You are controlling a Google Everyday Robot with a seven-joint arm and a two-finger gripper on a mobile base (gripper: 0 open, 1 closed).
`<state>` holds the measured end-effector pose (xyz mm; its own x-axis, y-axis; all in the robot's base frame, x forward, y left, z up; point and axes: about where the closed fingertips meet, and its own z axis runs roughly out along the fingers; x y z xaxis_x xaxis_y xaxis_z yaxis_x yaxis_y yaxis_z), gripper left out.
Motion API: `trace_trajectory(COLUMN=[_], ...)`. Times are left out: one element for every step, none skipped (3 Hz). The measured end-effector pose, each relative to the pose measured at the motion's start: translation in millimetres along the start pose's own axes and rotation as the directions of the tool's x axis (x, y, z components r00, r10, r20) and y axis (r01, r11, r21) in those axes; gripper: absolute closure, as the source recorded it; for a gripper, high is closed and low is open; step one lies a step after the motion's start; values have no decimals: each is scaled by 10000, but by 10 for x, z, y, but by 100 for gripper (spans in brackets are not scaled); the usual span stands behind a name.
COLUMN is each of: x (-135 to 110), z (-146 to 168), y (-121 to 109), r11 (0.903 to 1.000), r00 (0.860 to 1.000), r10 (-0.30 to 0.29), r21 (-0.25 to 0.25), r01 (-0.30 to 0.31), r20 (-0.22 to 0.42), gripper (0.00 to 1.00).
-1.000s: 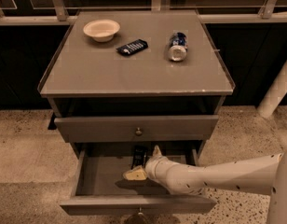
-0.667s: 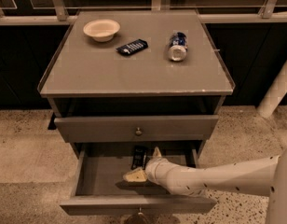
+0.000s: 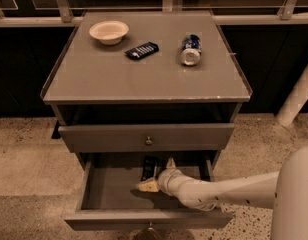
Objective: Pick rxbar chocolate from middle drawer and place on counter
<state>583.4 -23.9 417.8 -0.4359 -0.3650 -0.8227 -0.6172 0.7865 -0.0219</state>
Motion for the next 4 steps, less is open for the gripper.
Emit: trace_trajectory(x=[46,66,109,200], z=[193,390,553,635], y=[-154,-239,-234,-170], r11=[9997,9997,9998,9993], r00=[9999,9999,9996,9985], r10=[-100,-88,-28,325], r21=[219,234,215,212], r01=[100,91,34,-315], r20=[-12,-102,-268,-443], gripper=[0,0,0,0])
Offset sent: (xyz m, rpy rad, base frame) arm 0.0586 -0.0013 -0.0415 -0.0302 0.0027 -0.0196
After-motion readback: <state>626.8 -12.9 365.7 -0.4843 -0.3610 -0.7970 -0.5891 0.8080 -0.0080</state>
